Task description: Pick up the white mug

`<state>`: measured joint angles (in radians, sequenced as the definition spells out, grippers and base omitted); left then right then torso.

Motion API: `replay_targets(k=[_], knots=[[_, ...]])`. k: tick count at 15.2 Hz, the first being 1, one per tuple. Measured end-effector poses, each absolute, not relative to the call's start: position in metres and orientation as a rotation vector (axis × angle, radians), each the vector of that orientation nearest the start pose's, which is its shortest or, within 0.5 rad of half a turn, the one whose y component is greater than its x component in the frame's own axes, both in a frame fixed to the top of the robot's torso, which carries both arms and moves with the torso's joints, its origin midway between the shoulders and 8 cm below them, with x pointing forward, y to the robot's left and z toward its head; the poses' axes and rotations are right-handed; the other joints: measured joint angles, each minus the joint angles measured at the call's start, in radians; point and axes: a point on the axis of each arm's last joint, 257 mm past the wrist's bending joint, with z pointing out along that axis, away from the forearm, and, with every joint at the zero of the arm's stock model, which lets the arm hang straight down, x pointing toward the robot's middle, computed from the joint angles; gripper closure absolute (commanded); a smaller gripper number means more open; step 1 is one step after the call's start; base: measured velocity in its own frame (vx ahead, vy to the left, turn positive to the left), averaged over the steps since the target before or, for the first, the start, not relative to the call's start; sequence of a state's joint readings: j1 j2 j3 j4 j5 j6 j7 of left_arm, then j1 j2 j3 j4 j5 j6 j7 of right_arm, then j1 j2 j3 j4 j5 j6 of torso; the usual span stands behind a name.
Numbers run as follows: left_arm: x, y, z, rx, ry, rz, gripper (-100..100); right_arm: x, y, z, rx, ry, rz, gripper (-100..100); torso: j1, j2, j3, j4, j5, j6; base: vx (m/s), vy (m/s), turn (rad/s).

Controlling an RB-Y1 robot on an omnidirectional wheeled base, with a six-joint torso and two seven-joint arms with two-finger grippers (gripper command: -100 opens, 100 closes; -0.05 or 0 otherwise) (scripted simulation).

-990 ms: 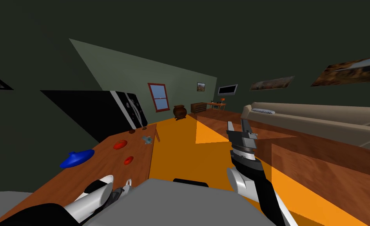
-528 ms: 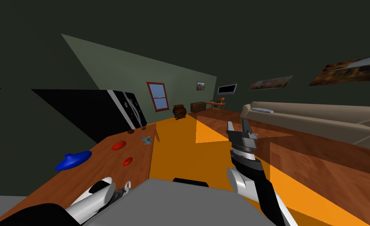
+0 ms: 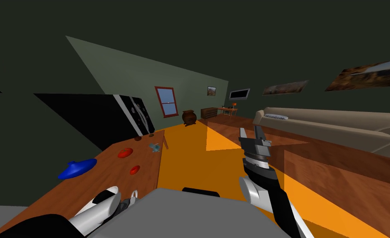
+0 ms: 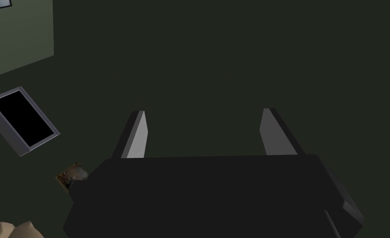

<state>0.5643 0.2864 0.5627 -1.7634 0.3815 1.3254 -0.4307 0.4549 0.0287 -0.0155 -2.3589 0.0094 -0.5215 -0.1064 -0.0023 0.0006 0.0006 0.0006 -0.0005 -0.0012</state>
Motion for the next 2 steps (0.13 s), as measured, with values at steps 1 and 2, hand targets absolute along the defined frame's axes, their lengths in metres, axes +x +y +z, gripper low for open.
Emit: replay_targets(k=[1, 2], knots=[[0.0660, 0.5243, -0.4546, -2.294, 1.879, 0.184, 100, 0.3228, -0.2765, 0.0766, 0.589, 0.469, 1.426, 0, -0.001, 0.000, 0.000, 0.000, 0.000, 0.000, 0.029, -0.031, 0.022], [0.0654, 0.5247, -0.4500, -2.294, 1.881, 0.185, 100, 0.3228, -0.2765, 0.0766, 0.589, 0.469, 1.426, 0, -0.001, -0.001, 0.000, 0.000, 0.000, 0.000, 0.018, -0.020, 0.010]])
